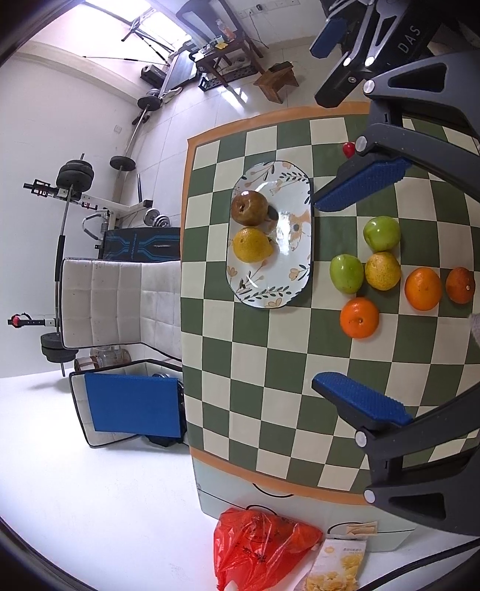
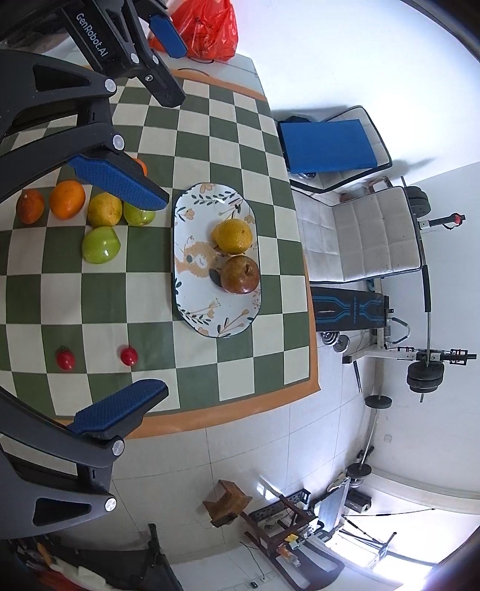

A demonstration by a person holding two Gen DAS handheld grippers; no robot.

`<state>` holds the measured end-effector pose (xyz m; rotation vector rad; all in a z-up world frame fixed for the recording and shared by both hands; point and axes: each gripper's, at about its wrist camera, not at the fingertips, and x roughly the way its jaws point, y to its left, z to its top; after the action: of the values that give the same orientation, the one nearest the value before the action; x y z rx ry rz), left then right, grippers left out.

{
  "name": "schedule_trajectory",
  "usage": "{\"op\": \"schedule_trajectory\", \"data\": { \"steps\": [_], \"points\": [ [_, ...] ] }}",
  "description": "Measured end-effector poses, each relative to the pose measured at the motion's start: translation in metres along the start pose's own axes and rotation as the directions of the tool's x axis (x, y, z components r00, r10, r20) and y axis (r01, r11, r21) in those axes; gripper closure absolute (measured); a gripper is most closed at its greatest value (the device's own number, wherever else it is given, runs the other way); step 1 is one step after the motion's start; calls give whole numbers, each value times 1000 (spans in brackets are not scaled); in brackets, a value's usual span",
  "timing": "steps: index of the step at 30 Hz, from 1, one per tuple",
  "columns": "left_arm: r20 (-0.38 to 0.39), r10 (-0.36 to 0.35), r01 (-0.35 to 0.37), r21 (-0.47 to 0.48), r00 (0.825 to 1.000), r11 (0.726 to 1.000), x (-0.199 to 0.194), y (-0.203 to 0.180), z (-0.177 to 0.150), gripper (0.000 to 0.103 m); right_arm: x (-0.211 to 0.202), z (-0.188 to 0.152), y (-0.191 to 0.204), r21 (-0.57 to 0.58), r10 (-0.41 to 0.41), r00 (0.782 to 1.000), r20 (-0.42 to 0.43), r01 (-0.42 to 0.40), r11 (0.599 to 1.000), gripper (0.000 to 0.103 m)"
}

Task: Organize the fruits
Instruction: 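Lift both grippers away from the plate and move toward the remaining fruit, then grasp the green apple with the right gripper while the left gripper grasps an orange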

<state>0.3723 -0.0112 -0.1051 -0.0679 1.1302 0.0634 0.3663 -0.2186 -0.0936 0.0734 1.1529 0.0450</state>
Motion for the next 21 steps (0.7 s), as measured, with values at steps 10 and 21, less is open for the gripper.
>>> {"op": "schedule_trajectory", "data": {
  "steps": [10, 21],
  "points": [
    [-155, 142, -148, -26, 978, 989, 64, 45, -21, 0, 60, -24, 16, 20, 95, 983, -158, -93, 996, 8],
    [-394, 104, -156, -101, 913, 983, 137, 84, -51, 0, 217, -95, 34, 176, 238, 848, -474, -174, 969, 24]
  ]
}}
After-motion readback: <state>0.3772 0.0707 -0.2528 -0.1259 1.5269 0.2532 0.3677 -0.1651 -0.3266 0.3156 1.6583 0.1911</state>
